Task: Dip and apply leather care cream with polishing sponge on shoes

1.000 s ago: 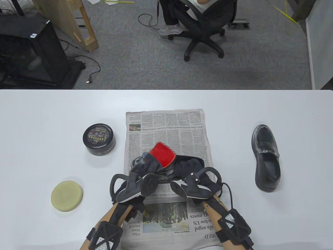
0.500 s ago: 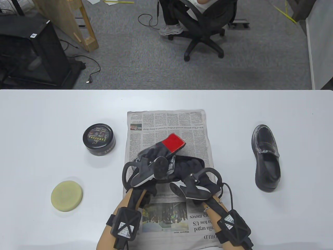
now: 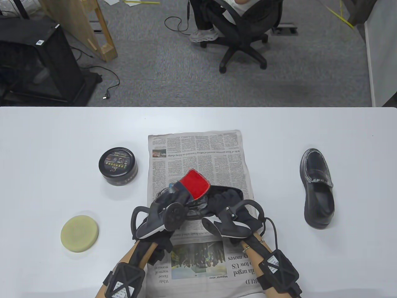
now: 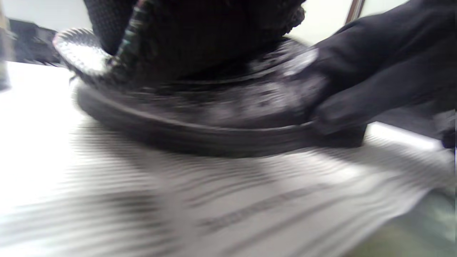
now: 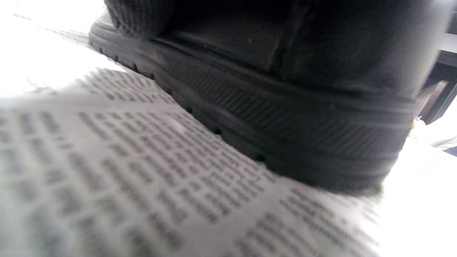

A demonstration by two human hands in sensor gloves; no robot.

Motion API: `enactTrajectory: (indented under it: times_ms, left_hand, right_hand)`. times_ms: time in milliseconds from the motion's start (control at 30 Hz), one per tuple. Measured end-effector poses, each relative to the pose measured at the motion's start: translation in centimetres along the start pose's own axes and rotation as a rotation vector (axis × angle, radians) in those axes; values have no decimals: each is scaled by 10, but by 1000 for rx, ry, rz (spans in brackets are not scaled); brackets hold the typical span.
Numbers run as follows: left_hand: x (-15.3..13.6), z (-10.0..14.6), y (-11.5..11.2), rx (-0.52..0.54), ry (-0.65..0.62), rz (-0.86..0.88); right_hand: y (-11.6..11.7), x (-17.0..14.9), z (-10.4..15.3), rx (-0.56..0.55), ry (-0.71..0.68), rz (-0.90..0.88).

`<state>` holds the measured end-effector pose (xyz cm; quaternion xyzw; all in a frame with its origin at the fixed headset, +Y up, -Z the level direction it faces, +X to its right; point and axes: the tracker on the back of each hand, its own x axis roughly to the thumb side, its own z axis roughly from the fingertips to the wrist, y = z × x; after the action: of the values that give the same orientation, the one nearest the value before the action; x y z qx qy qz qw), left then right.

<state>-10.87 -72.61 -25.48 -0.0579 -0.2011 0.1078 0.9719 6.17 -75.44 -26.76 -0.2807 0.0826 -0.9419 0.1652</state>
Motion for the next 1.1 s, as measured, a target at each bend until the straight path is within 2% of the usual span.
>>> enactTrajectory:
  times_ms: [133,200,400,633,800,933,1100]
  left_hand:
    - [19,-20,0,47,-63,126]
    - [22,-32,-1,29,-65,134]
    - [9,-46,-3,2,60,-20]
    - [-29,-24,-3,-58,189,-172]
    - [-23,0,-2,-37,144,-297]
    - [-12,13,-3,-32,44,-135]
    - [4,2,-6,9,-43,180]
  right_hand:
    - [0,0,0,-3,-3,1]
    - [0,0,0,-3,-4,3]
    - [0,1,0,0,8,2]
    - [0,2,0,-6,18,5]
    - [1,2,0,-8,23,-5]
    - [1,2,0,-11,19,0]
    - [1,2,-1,-10,17,-4]
